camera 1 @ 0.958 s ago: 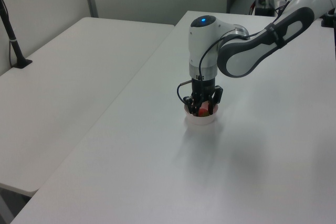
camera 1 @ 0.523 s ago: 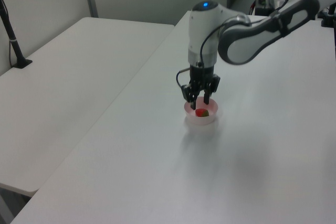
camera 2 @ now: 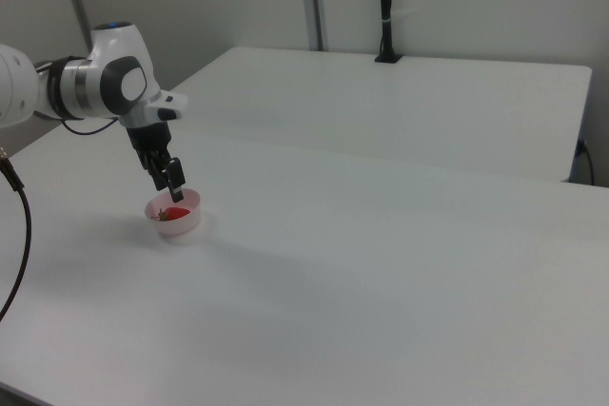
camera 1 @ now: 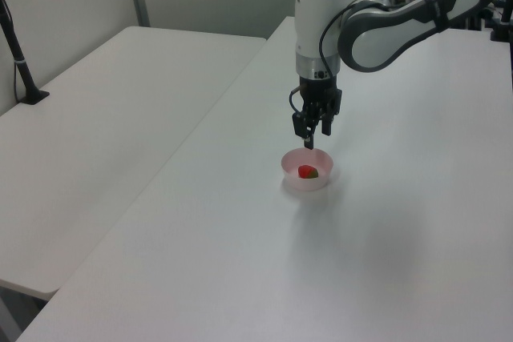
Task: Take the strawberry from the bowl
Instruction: 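Lower the gripper into the pink bowl around the red strawberry, then close the gripper on the red strawberry inside the bowl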
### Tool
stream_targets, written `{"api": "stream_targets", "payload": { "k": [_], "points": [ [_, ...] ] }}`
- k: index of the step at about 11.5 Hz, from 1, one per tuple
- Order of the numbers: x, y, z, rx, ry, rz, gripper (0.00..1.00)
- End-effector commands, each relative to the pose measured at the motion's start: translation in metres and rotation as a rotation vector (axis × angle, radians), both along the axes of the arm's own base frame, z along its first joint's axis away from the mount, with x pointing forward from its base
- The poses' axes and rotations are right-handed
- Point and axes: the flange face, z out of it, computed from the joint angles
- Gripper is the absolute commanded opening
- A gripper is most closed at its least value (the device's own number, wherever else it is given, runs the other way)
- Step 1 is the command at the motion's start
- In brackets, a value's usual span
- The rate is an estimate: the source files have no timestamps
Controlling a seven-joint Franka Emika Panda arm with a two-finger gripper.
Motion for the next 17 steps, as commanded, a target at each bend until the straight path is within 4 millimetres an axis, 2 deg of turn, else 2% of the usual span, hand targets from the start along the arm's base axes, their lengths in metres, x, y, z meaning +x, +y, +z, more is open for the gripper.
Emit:
{"api": "stream_targets", "payload": {
  "k": [1, 2, 4, 7, 12, 13, 15, 16, 17],
  "points": [
    [-0.003, 0.015, -0.023, 0.005, 0.023, -0.132, 0.76],
    [0.002, 0.019, -0.021, 0.029, -0.025, -0.197, 0.76],
    [0.004, 0.029, -0.04, 0.036, -0.042, -0.274, 0.75],
    [0.005, 0.042, -0.06, 0.046, -0.06, -0.293, 0.73],
    [0.007, 0.039, -0.08, 0.037, -0.052, -0.296, 0.69],
    [0.006, 0.04, -0.082, 0.034, -0.048, -0.288, 0.63],
    [0.007, 0.035, -0.082, 0.032, -0.046, -0.277, 0.39],
    [0.008, 0.033, -0.074, 0.034, -0.051, -0.261, 0.31],
    [0.007, 0.033, -0.066, 0.036, -0.052, -0.244, 0.29]
  ]
}}
